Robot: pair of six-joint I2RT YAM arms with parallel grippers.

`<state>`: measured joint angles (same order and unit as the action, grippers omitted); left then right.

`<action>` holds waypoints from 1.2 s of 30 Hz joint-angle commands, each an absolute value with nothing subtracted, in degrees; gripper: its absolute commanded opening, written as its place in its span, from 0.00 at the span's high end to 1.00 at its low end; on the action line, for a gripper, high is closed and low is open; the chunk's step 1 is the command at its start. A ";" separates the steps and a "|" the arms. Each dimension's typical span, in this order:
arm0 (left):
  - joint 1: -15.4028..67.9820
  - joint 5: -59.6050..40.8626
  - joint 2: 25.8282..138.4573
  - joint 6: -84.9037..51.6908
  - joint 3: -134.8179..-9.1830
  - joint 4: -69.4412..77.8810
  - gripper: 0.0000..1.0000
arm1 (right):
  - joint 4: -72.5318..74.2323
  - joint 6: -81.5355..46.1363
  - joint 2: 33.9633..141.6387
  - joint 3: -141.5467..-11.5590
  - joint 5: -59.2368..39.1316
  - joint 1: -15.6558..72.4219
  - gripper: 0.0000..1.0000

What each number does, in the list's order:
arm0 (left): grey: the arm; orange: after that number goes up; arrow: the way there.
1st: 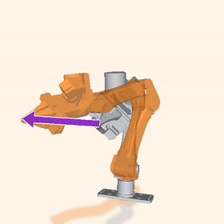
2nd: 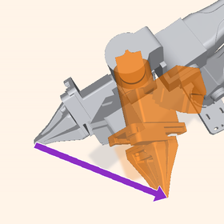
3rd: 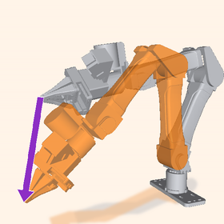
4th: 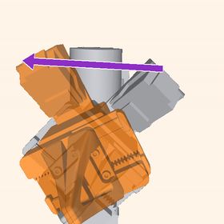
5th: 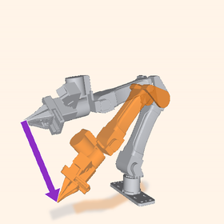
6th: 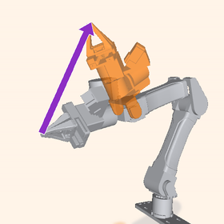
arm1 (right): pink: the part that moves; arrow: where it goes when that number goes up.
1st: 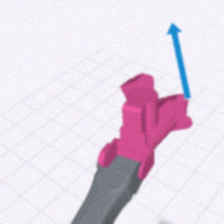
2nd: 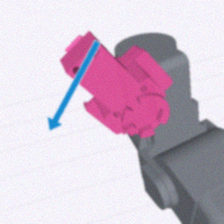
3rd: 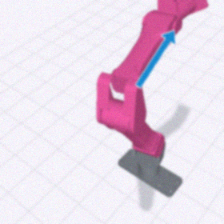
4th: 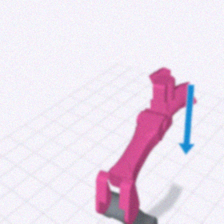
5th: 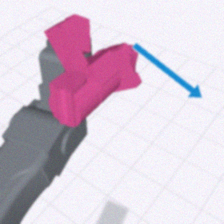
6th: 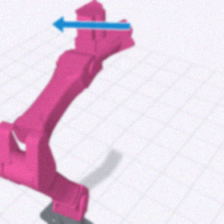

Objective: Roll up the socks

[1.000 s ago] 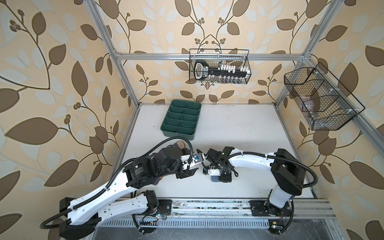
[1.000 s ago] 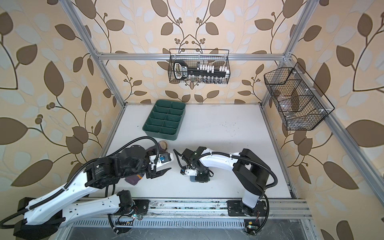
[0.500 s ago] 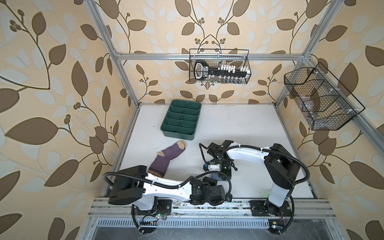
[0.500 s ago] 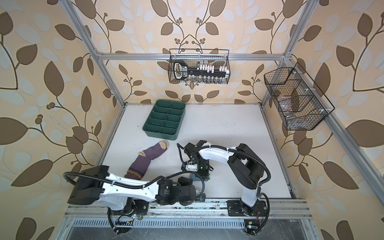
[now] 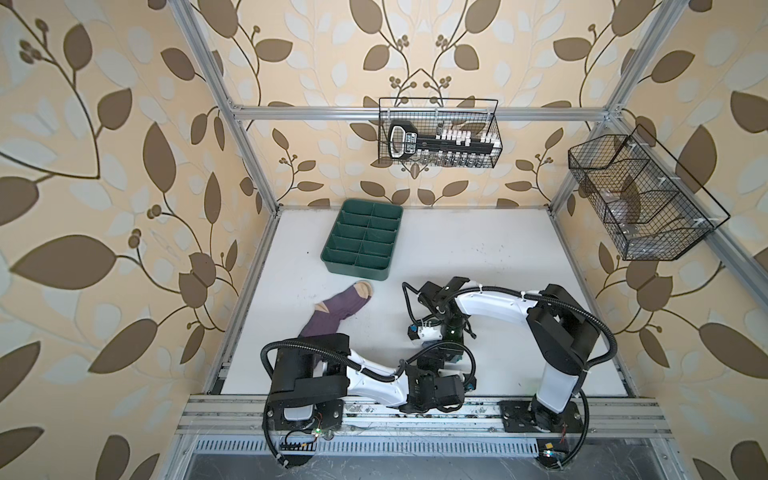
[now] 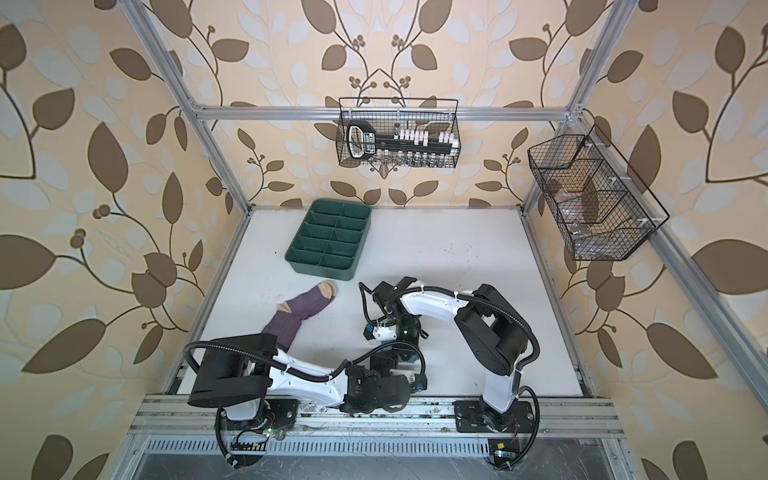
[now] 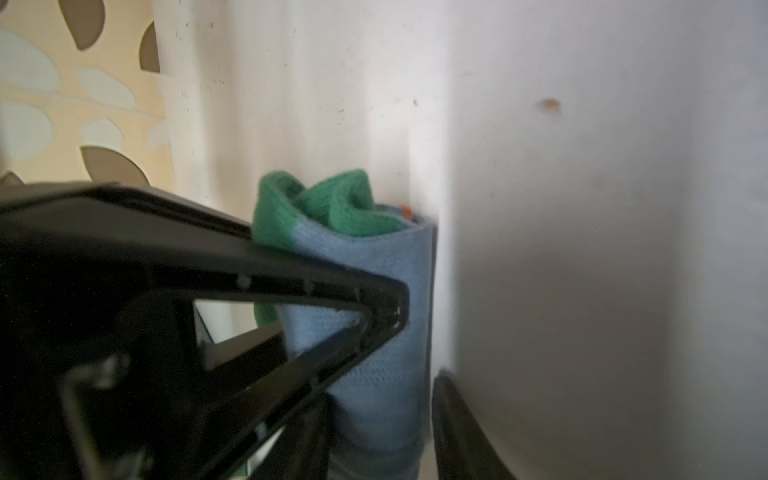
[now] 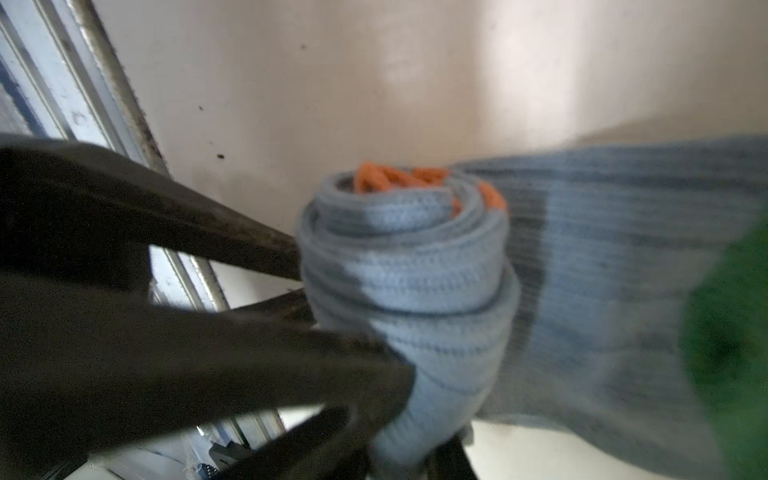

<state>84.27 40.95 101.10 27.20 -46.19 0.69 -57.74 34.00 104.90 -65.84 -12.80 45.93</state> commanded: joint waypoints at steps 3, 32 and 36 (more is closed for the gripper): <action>82.40 37.85 103.89 22.48 -46.94 0.17 0.80 | -48.87 36.47 104.94 -62.71 -18.14 45.90 0.92; 65.01 -3.15 100.91 12.74 -56.84 -24.99 0.97 | -19.84 18.52 28.82 -43.42 2.74 22.80 0.49; 60.55 -12.39 104.03 10.70 -60.92 -29.86 0.96 | -26.18 27.52 22.39 -40.87 -9.78 25.58 0.47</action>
